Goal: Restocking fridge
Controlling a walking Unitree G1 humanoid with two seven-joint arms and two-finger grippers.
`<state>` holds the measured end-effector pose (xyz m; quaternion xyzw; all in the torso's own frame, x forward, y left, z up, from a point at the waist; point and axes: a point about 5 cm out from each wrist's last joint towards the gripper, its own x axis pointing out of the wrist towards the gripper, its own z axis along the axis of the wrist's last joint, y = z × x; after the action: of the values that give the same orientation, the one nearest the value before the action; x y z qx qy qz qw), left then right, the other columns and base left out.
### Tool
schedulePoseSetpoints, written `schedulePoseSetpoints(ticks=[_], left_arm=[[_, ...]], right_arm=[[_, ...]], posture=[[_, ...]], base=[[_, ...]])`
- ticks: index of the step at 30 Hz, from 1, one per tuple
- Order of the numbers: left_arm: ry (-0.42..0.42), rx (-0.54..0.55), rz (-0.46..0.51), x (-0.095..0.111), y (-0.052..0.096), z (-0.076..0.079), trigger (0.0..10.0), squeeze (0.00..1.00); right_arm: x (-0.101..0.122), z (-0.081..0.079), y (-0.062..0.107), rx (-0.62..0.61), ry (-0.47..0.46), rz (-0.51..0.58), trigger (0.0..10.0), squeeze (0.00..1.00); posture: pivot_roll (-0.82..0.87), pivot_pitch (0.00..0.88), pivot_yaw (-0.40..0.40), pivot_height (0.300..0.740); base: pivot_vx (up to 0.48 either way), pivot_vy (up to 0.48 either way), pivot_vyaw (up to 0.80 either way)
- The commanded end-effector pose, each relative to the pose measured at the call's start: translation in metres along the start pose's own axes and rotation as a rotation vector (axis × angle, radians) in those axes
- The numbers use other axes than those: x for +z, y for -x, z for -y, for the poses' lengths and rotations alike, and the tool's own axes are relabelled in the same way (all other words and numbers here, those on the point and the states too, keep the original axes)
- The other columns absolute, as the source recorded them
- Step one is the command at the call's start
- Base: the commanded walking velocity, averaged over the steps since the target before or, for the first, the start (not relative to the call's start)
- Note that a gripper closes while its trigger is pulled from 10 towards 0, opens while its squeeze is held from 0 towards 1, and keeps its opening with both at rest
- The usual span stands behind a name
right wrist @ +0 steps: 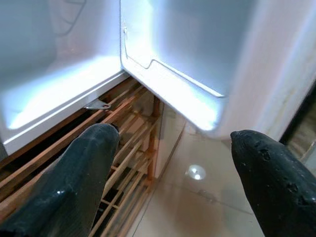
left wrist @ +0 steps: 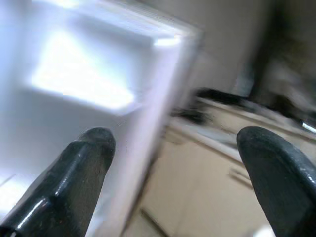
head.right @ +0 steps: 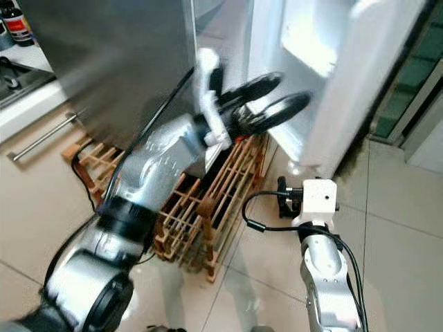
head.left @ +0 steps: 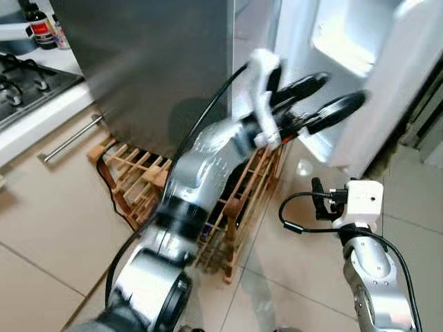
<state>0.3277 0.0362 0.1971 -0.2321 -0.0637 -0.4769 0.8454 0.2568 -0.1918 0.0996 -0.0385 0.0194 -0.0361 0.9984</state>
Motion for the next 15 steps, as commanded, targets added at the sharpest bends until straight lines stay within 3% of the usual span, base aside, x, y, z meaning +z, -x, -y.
schedulePoseSetpoints(ticks=[1,4,5,7,8,11,14,15], left_arm=[[-0.063,0.083,0.057,0.022,0.015,-0.011,10.0,0.0],[-0.098,0.285,0.133,0.041,0.072,-0.04,10.0,0.0],[-0.098,0.285,0.133,0.041,0.072,-0.04,10.0,0.0],[-0.222,0.509,0.097,0.046,0.139,-0.057,10.0,0.0],[-0.243,0.59,0.078,0.044,0.155,-0.06,10.0,0.0],[-0.271,0.785,0.049,0.034,0.182,-0.062,10.0,0.0],[-0.254,0.929,0.047,0.023,0.189,-0.061,10.0,0.0],[-0.254,0.929,0.047,0.023,0.189,-0.061,10.0,0.0]], right_arm=[[-0.003,0.002,-0.002,-0.01,-0.02,-0.021,10.0,0.0],[0.001,0.0,-0.012,0.004,-0.022,-0.005,10.0,0.0],[0.001,0.0,-0.012,0.004,-0.022,-0.005,10.0,0.0],[0.007,-0.001,-0.026,0.014,-0.026,0.008,10.0,0.0],[0.009,-0.003,-0.03,0.026,-0.028,0.012,10.0,0.0],[0.013,-0.01,-0.041,0.058,-0.03,0.019,10.0,0.0],[0.019,-0.02,-0.051,0.085,-0.042,0.034,10.0,0.0],[0.019,-0.02,-0.051,0.085,-0.042,0.034,10.0,0.0]], posture=[[-0.19,0.0,0.039,0.74],[-0.14,0.0,0.025,0.74],[-0.14,0.0,0.025,0.74],[-0.09,0.0,0.005,0.74],[-0.07,0.0,-0.001,0.74],[-0.05,0.0,-0.009,0.74],[-0.04,0.0,-0.009,0.74],[-0.04,0.0,-0.009,0.74]], base=[[0.0,0.0,0.0],[0.0,0.0,0.0],[0.0,0.0,0.0],[0.0,0.0,0.0],[0.0,0.0,0.0],[0.0,-0.096,0.5],[0.0,-0.416,0.7],[0.0,-0.48,0.68]])
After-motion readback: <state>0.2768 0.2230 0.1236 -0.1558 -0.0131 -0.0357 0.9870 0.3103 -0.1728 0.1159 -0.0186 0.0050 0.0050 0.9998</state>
